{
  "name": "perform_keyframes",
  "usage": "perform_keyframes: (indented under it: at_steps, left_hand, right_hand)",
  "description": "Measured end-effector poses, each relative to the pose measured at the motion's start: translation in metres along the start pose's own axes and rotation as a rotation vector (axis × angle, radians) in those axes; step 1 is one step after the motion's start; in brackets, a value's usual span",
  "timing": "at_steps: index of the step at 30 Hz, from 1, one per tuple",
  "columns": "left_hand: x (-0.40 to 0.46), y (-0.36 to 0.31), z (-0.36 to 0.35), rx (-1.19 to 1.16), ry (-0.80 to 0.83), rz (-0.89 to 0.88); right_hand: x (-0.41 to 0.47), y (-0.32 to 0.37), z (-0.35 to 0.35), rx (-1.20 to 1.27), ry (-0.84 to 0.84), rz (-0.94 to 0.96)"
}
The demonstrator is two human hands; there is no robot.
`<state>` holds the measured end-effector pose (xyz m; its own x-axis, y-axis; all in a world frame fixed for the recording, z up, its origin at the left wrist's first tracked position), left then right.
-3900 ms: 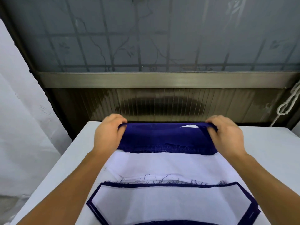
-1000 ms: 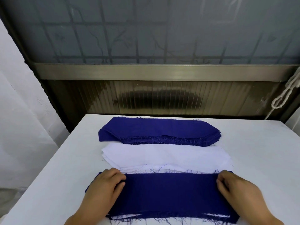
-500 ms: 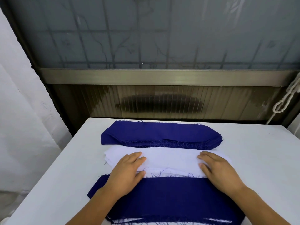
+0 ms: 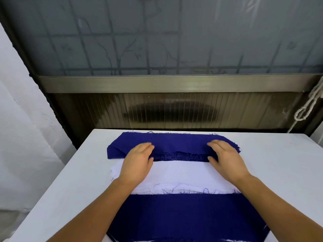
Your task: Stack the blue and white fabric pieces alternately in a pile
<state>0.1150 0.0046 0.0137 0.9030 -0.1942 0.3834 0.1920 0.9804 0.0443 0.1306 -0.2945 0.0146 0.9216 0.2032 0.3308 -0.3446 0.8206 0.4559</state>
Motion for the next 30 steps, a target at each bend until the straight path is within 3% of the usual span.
perform_keyframes:
  at_steps: [5,11,15,20,30]
  left_hand:
    - [0.023,0.015,-0.026,0.082,0.178,-0.016]
    - [0.022,0.021,-0.028,0.064,0.088,-0.069]
    - [0.025,0.027,-0.016,-0.079,0.035,0.059]
    - [0.033,0.036,-0.012,-0.273,0.117,0.241]
    - [0.04,0.039,-0.015,-0.403,0.176,0.316]
  right_hand:
    - [0.011,-0.01,-0.007,-0.027,0.107,-0.055]
    - [0.016,-0.015,-0.005,-0.015,0.088,-0.101]
    - [0.018,-0.014,-0.003,0.045,0.045,-0.135]
    - [0.018,-0.014,0.001,0.143,-0.035,-0.153]
    - [0.027,-0.017,0.004,0.442,-0.012,-0.31]
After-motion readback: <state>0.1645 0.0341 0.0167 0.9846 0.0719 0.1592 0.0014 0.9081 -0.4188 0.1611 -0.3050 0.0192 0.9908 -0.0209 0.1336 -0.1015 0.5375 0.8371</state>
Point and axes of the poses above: each hand's wrist, its own x-axis towards the middle knuckle, its own z-axis out of the back of the hand, y = z × x, the point moved 5 cm from there along x, towards the middle knuckle, and after that the axes turned 15 degrees about x, right-handed, at the moved point
